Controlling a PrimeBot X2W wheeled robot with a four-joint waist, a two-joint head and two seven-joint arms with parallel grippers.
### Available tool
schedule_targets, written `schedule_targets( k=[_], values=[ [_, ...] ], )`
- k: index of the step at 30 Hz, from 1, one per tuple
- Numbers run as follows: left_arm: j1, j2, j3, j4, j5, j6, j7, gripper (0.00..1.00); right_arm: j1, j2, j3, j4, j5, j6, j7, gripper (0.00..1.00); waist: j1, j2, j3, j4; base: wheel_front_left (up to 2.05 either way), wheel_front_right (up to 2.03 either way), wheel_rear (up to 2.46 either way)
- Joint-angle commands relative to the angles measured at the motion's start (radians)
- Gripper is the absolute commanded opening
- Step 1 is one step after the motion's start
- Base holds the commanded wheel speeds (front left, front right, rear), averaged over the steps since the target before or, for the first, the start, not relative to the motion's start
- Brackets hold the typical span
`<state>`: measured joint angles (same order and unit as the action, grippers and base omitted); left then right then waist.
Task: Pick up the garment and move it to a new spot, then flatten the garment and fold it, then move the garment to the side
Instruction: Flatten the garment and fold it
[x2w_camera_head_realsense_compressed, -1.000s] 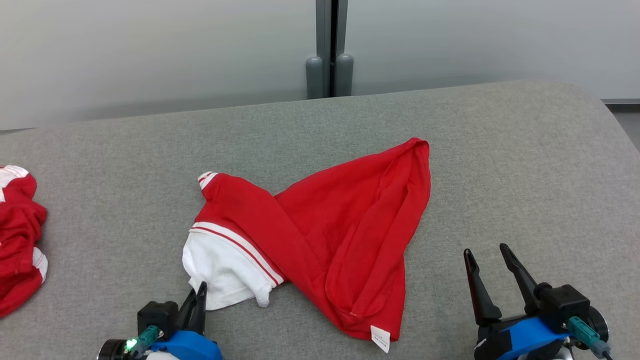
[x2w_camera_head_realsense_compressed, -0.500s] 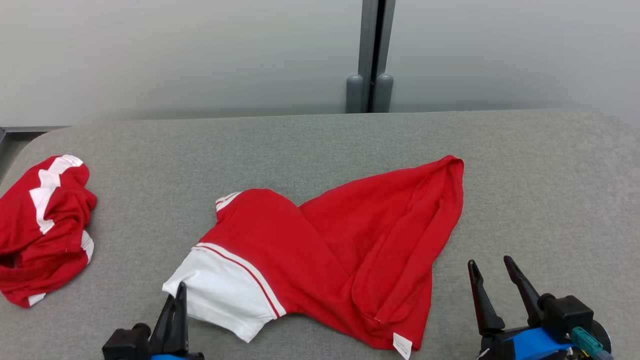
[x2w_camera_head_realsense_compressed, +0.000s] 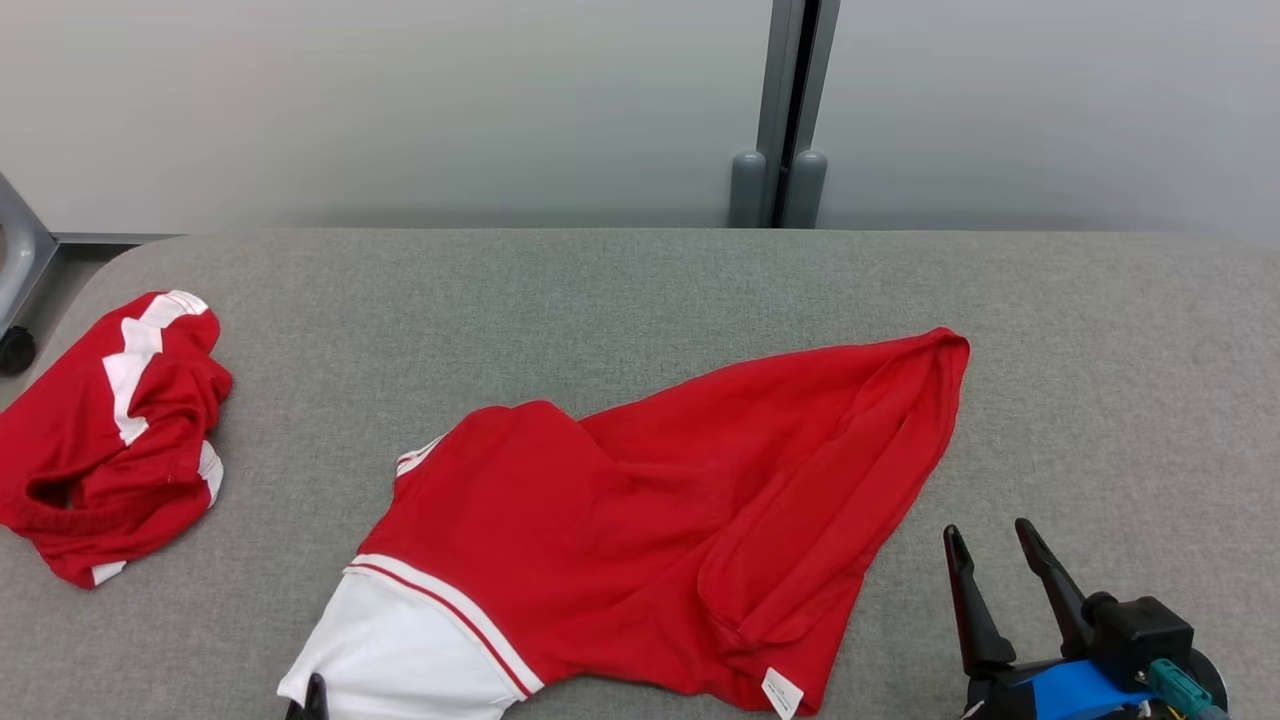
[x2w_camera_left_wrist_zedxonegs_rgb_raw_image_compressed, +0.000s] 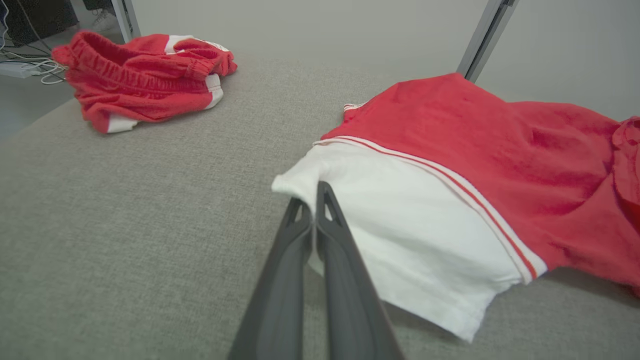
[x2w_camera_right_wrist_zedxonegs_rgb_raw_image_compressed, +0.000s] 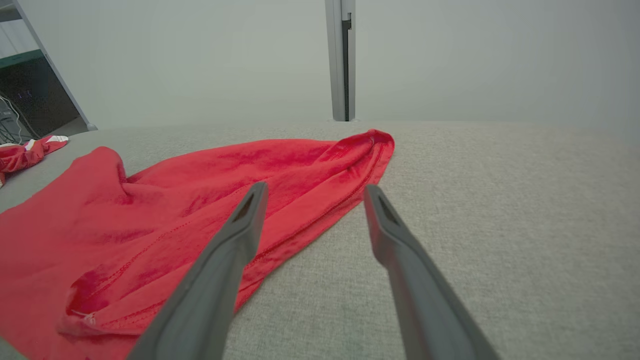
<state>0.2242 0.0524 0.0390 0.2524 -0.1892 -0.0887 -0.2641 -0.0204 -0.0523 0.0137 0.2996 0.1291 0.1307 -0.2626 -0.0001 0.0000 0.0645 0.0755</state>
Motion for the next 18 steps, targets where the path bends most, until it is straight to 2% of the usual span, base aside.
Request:
schedule_targets(
  k=[1,3,18],
  values=[
    [0.006,-0.001,0.004,0.007,-0.006,0.007,0.000,0.28,0.005,0.001,-0.001,0.004,0.005,0.000,-0.003,1.00,0.0001,0.0000,-0.002,0.001,0.00,0.00,0.00],
    [0.010,-0.001,-0.002,0.016,0.009,0.017,0.000,1.00,0.006,0.001,0.002,0.006,0.003,0.000,-0.003,1.00,0.0001,0.0000,-0.004,0.000,0.00,0.00,0.00],
    [-0.082,-0.002,-0.013,-0.178,0.070,0.026,0.000,1.00,0.024,0.001,0.009,0.011,-0.007,0.000,-0.003,1.00,0.0001,0.0000,-0.055,-0.020,0.00,0.00,0.00]
  ],
)
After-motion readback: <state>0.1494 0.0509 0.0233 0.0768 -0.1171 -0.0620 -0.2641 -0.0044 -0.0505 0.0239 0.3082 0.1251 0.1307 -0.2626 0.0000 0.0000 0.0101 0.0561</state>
